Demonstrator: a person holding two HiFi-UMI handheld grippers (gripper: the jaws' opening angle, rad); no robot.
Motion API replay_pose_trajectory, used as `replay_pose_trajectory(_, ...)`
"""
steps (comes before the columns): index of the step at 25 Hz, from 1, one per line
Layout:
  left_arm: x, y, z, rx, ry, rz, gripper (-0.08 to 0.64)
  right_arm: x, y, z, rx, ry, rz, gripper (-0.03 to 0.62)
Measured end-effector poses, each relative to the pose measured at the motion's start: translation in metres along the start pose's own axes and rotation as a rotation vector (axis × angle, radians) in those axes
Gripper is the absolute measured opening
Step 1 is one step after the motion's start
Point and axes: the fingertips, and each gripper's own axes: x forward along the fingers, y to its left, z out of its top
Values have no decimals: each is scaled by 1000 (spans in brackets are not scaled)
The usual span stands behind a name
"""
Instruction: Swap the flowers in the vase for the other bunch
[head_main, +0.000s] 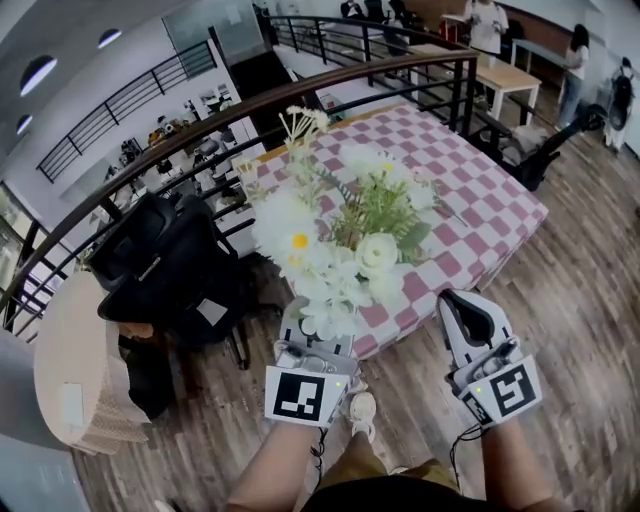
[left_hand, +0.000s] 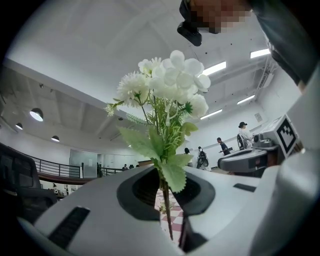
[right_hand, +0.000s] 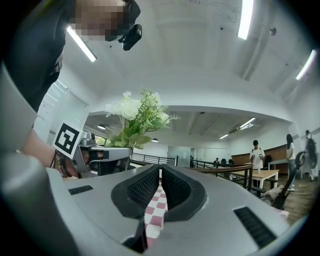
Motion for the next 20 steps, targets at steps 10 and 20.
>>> replay_pose_trajectory(10,70,51,-28,-27,5,-85,49,82,-31,-18,0,22,-18,41)
replay_pose_trajectory(20,117,82,-57,-80,21,-159,49,136,-55,-32,18,21,-67,41)
